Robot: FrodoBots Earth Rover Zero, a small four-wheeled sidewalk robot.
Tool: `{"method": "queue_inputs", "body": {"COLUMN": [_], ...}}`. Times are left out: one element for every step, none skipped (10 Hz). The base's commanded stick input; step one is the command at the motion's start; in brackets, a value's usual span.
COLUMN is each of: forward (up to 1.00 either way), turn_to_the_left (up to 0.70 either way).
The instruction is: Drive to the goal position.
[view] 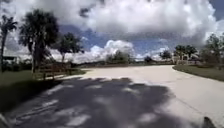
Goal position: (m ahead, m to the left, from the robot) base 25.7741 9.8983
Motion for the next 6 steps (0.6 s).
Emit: {"method": "queue_inputs", "body": {"forward": [0.85, 0.85, 0.85, 0.85, 0.85, 0.85], "turn_to_the_left": [0.00, 0.00, 0.00, 0.00, 0.00, 0.00]}}
